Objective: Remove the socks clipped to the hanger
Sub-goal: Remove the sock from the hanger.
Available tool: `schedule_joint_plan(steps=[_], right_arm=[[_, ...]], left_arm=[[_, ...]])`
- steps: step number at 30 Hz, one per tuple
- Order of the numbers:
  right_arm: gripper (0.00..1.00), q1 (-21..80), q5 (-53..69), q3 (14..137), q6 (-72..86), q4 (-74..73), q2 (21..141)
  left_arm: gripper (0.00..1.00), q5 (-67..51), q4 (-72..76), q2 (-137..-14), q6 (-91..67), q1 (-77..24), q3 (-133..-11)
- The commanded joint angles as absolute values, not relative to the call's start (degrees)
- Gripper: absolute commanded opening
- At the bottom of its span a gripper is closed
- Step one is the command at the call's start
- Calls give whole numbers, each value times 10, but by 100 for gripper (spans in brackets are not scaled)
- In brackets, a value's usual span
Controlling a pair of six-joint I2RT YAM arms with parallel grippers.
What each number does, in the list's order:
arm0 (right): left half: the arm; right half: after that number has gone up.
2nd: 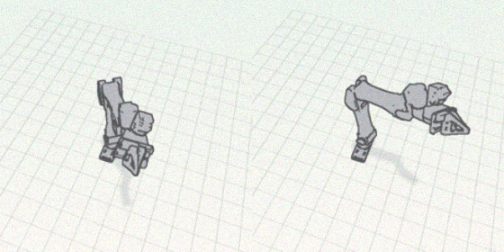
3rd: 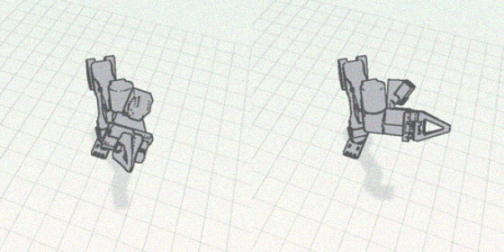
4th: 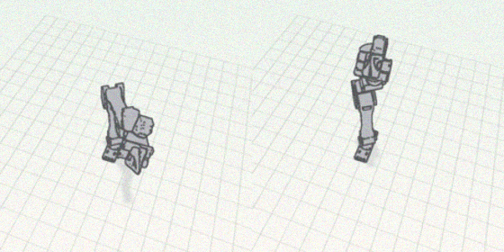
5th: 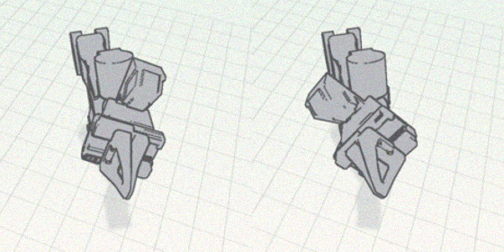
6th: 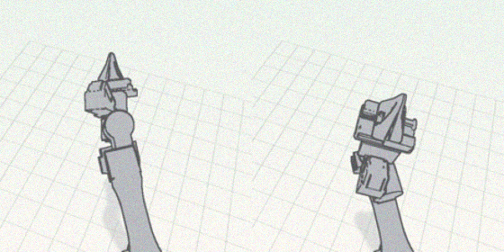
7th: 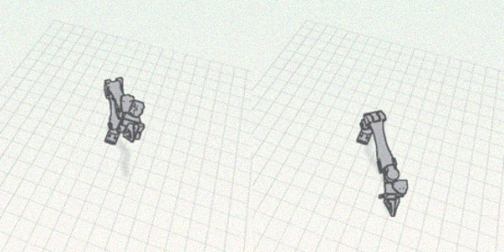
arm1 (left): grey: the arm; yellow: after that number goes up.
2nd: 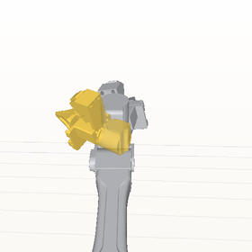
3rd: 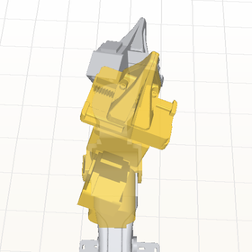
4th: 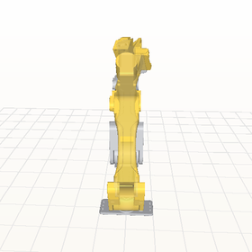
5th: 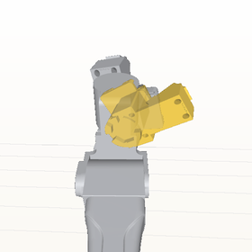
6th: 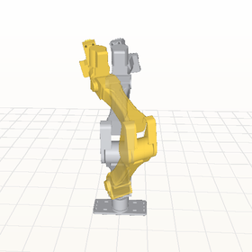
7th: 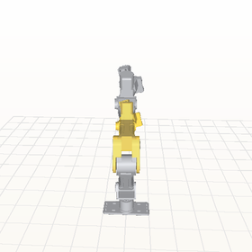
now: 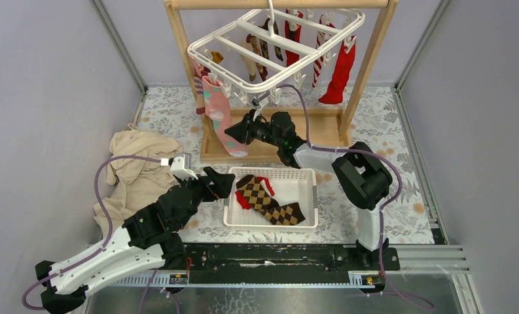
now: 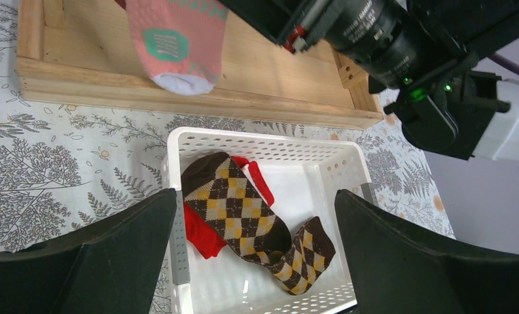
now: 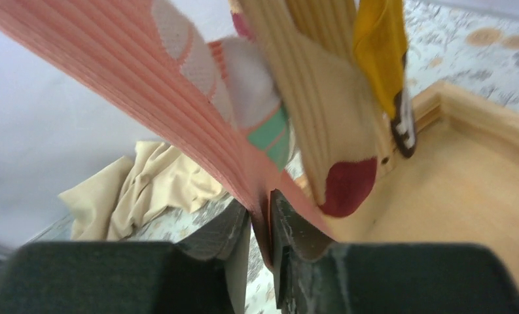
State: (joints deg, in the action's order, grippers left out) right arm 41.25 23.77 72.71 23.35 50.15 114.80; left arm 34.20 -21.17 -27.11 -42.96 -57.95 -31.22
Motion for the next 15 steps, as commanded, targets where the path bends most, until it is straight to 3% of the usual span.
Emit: schedule_joint_plan(steps=[1,15], right_arm=[[22,414,269,675,252,549,1064],[10,401,284,587,247,459,867]], left_arm=[[98,369,-216,-268,-428,-577,-307],[98,378,-201,-273,-418,-577,-311]])
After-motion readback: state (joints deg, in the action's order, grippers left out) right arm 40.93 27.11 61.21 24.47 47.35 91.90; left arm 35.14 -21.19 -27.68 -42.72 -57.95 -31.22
